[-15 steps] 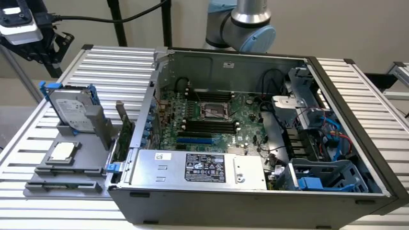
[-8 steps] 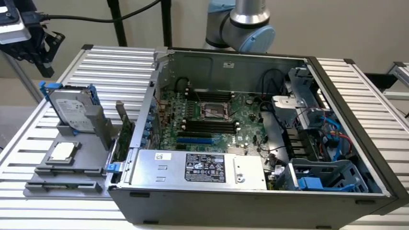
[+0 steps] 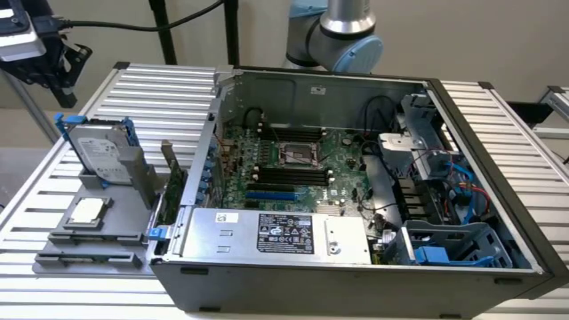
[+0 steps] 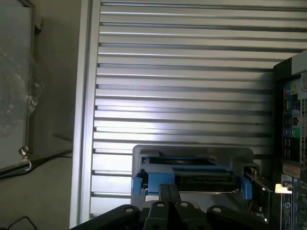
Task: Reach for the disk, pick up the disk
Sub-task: 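Pick up the disk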
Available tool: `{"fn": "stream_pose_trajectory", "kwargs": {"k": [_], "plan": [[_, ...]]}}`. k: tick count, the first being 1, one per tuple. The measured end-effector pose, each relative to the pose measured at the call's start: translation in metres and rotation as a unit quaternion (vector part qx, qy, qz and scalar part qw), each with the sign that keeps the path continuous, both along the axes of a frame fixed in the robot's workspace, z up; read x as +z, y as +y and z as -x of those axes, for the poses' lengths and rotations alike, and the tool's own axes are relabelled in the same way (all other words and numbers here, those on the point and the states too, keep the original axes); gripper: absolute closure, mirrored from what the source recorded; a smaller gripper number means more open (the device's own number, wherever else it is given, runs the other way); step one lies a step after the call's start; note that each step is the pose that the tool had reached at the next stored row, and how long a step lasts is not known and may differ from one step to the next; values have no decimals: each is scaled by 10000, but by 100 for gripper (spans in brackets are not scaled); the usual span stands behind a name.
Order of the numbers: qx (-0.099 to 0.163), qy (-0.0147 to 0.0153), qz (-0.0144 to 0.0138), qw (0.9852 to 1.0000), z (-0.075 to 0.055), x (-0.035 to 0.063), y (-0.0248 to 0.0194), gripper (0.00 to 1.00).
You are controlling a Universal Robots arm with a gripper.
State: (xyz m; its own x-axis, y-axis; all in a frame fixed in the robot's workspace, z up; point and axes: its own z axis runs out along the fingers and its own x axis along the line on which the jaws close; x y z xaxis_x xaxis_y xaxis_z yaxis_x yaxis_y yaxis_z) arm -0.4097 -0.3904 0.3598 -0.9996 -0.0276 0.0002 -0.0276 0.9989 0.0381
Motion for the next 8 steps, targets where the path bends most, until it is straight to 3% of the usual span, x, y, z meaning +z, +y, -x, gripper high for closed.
{"fn": "stream_pose_trajectory", "kwargs": {"k": [4, 8], "plan": [[266, -1, -1, 9996, -10, -1, 0, 89], [634, 0, 0, 9980, -10, 0, 0, 89]]}}
